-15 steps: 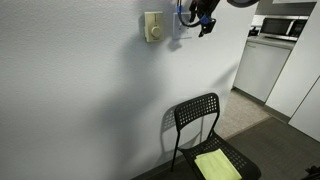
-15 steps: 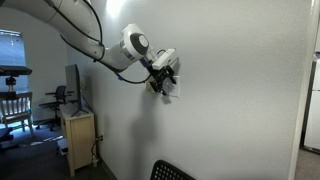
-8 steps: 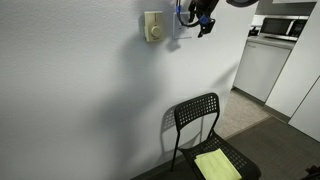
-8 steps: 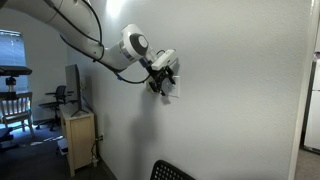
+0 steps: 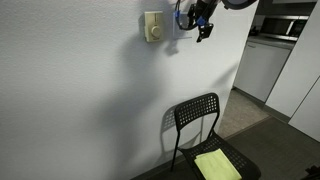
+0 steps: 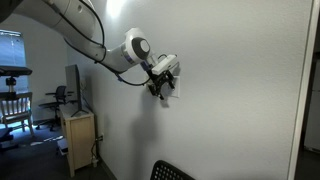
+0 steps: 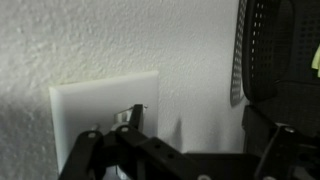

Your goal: Turn on both buttons on the switch and then turn off the first button

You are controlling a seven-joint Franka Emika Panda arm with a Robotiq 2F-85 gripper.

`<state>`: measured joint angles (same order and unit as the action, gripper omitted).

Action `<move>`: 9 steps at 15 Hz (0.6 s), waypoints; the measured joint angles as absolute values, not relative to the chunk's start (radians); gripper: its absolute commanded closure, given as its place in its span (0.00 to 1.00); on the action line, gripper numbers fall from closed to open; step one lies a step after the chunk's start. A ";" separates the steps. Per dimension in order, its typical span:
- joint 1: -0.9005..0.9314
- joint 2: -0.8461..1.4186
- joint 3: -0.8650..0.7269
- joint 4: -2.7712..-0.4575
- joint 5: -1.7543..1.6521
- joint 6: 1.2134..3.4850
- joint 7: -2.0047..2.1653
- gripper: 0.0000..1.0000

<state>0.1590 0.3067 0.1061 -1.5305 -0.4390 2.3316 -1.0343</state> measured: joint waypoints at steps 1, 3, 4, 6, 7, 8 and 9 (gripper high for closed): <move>0.159 0.307 0.106 -1.530 -0.439 2.331 -1.034 0.00; 0.159 0.307 0.106 -1.529 -0.439 2.328 -1.034 0.00; 0.161 0.307 0.106 -1.526 -0.440 2.319 -1.034 0.00; 0.171 0.305 0.108 -1.522 -0.448 2.260 -1.037 0.00; 0.180 0.304 0.111 -1.524 -0.451 2.220 -1.038 0.00; 0.189 0.303 0.115 -1.527 -0.454 2.182 -1.038 0.00; 0.200 0.300 0.118 -1.532 -0.461 2.150 -1.037 0.00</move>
<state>0.1998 0.2999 0.1183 -1.5321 -0.4606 2.1496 -1.0371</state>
